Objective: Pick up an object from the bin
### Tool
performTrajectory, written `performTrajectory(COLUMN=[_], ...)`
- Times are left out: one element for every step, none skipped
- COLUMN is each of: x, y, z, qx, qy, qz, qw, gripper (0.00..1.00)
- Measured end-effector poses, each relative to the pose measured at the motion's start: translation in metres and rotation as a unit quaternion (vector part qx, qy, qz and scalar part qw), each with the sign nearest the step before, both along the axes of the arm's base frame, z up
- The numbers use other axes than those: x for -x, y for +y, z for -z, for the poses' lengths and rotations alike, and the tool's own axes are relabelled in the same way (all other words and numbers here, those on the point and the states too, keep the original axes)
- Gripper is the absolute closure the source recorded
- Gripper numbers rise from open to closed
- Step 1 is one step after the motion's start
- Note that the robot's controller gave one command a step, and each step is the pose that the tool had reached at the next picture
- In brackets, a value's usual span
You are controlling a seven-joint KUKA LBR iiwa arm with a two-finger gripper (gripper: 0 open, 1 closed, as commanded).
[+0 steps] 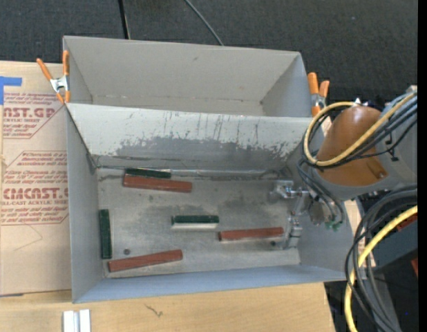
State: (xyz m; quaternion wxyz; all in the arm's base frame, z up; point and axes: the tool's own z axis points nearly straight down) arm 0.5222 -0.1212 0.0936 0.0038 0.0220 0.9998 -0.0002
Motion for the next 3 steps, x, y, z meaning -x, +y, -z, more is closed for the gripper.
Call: performTrajectory(x=[-0.001,0.000,0.000], y=[0.045,0.044,0.037], z=[0.024,0.024,-0.143], qx=[-0.001,0.000,0.000], qy=[0.0038,0.0039,0.0007], qz=[0.002,0.002,-0.014], qw=[1.0000,1.0000,0.9999], gripper=[1.00,1.00,1.00])
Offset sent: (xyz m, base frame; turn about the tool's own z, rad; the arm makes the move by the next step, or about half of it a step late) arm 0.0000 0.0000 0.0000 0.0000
